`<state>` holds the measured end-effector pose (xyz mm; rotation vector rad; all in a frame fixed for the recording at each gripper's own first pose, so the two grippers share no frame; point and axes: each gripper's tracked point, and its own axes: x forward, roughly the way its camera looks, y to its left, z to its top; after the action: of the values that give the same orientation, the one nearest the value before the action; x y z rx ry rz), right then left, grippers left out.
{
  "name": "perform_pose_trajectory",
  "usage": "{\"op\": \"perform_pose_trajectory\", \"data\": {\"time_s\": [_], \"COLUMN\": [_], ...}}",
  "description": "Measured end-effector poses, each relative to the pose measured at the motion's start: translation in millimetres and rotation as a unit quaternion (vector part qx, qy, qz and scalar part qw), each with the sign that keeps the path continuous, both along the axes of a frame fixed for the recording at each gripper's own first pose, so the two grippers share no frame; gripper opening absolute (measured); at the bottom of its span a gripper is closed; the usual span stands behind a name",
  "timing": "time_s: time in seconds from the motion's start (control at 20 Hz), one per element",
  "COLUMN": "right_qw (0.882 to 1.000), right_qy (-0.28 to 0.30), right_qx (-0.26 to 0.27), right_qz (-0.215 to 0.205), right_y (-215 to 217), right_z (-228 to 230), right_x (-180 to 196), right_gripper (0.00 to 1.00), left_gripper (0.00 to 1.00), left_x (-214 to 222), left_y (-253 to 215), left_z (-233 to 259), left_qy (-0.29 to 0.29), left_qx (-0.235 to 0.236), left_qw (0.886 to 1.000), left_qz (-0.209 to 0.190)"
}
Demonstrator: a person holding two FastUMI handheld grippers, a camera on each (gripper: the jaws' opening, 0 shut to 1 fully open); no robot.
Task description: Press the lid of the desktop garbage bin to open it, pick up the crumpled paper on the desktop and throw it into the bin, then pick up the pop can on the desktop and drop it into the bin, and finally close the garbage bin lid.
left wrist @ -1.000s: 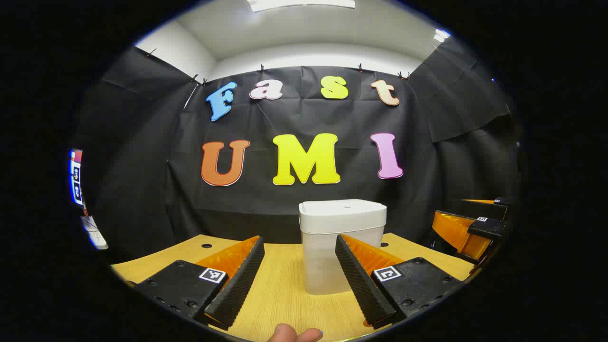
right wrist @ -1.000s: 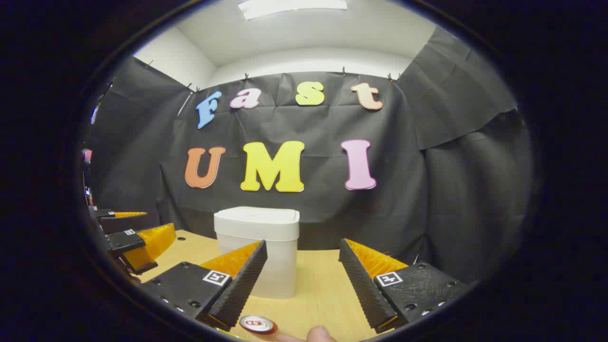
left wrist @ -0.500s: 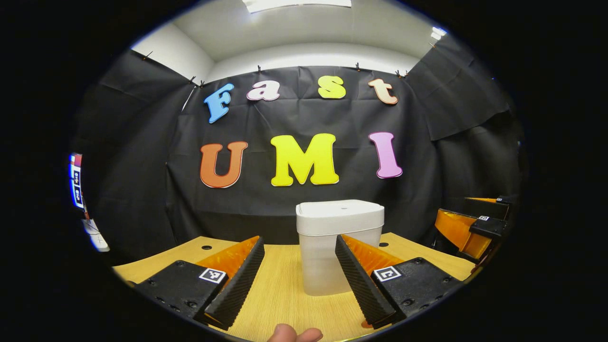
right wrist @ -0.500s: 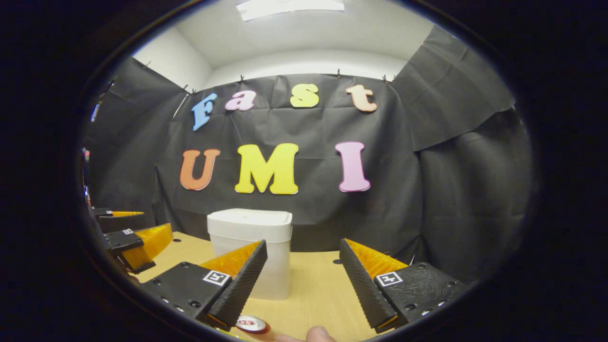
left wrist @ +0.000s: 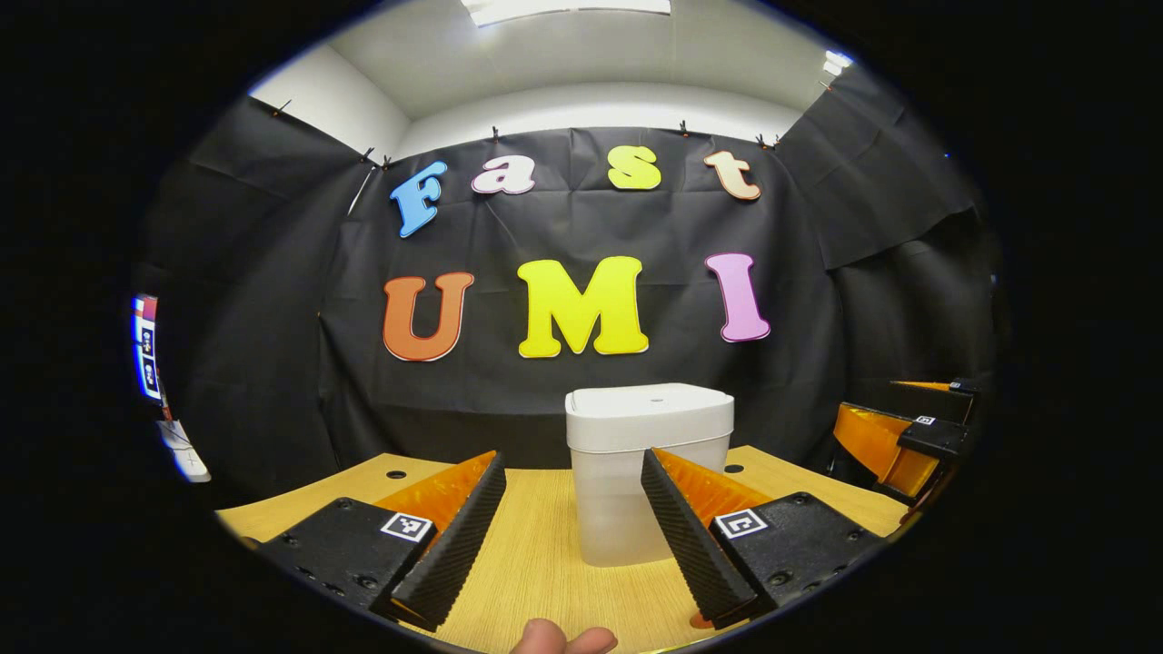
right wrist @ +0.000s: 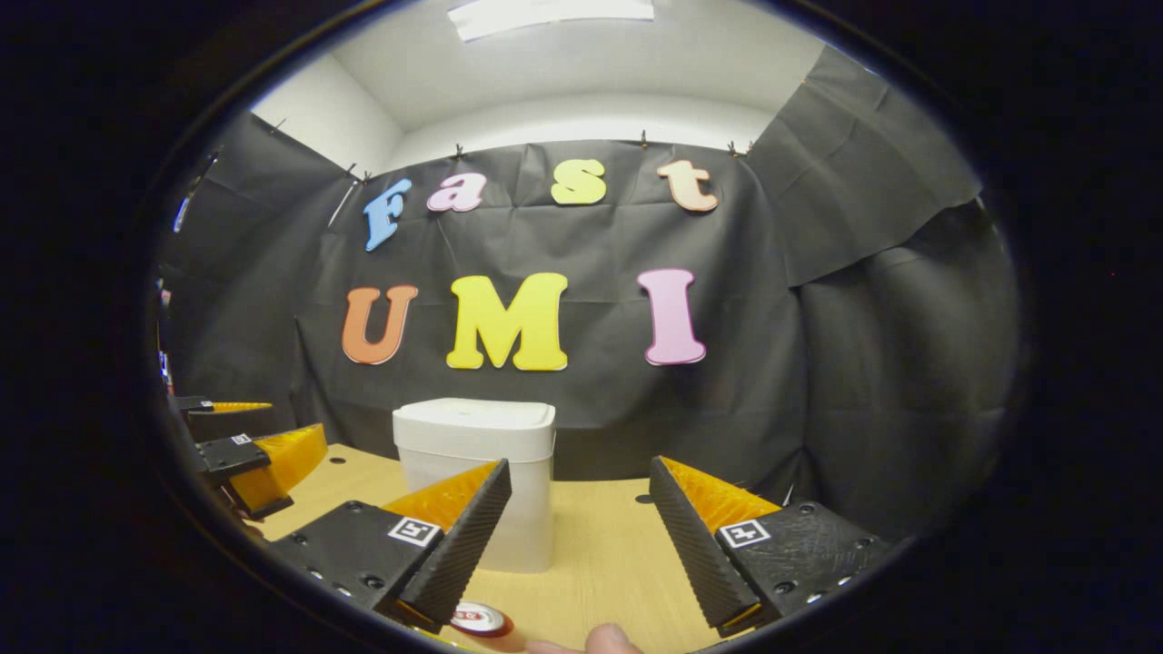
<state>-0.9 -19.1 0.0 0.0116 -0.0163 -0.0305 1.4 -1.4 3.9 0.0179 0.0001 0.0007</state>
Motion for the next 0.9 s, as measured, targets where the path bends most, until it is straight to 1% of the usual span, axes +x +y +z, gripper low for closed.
{"op": "perform_pose_trajectory", "data": {"time_s": [0.1, 0.15, 0.3, 0.35, 0.4, 0.45, 0.5, 0.55, 0.6, 0.65, 0.7, 0.85, 0.9], "right_qw": [1.000, 1.000, 1.000, 1.000, 1.000, 1.000, 1.000, 1.000, 1.000, 1.000, 1.000, 1.000, 1.000], "right_qy": [0.001, 0.002, 0.005, 0.007, 0.007, 0.008, 0.009, 0.010, 0.011, 0.011, 0.011, 0.004, 0.005], "right_qx": [-0.002, -0.004, -0.007, -0.007, -0.006, -0.005, -0.004, -0.003, -0.003, -0.003, -0.006, -0.016, -0.018], "right_qz": [0.002, 0.003, 0.004, 0.005, 0.005, 0.005, 0.005, 0.006, 0.007, 0.009, 0.010, 0.015, 0.016], "right_y": [1.0, 1.6, 2.8, 3.5, 3.6, 2.8, 3.1, 4.2, 4.7, 6.3, 6.8, 11.5, 12.0], "right_z": [-1.1, -2.5, -4.6, -5.7, -5.0, -5.4, -5.7, -6.9, -6.5, -6.7, -5.4, -3.0, -2.6], "right_x": [-0.2, -0.9, 0.2, 0.0, 0.2, 0.5, 1.5, 3.2, 3.9, 5.6, 7.7, 21.5, 28.5], "right_gripper": [0.97, 0.95, 0.95, 0.97, 0.95, 0.97, 0.95, 0.97, 0.95, 0.97, 0.95, 0.95, 0.97], "left_gripper": [0.97, 0.97, 0.97, 0.97, 0.97, 0.97, 0.97, 0.97, 0.97, 0.97, 0.97, 0.97, 0.97], "left_x": [0.2, 0.2, -0.5, -0.6, -1.1, -0.9, -1.0, -1.1, -1.0, -1.2, -1.4, -2.3, -2.9], "left_y": [-0.3, -1.0, -1.9, -2.4, -2.7, -2.9, -3.2, -3.1, -2.8, -2.6, -1.8, 1.6, 3.0], "left_z": [-0.4, -0.5, -1.0, -0.7, -1.2, -1.1, -1.2, -1.8, -2.2, -2.8, -3.7, -5.6, -6.1], "left_qy": [0.000, 0.000, 0.000, 0.001, 0.000, 0.000, 0.000, 0.001, 0.001, 0.002, 0.003, 0.005, 0.005], "left_qx": [0.000, -0.001, -0.002, -0.001, -0.002, -0.002, -0.003, -0.004, -0.005, -0.007, -0.008, -0.010, -0.011], "left_qw": [1.000, 1.000, 1.000, 1.000, 1.000, 1.000, 1.000, 1.000, 1.000, 1.000, 1.000, 1.000, 1.000], "left_qz": [0.001, 0.001, 0.001, 0.000, 0.000, 0.000, -0.001, 0.000, 0.001, 0.004, 0.008, 0.019, 0.023]}}
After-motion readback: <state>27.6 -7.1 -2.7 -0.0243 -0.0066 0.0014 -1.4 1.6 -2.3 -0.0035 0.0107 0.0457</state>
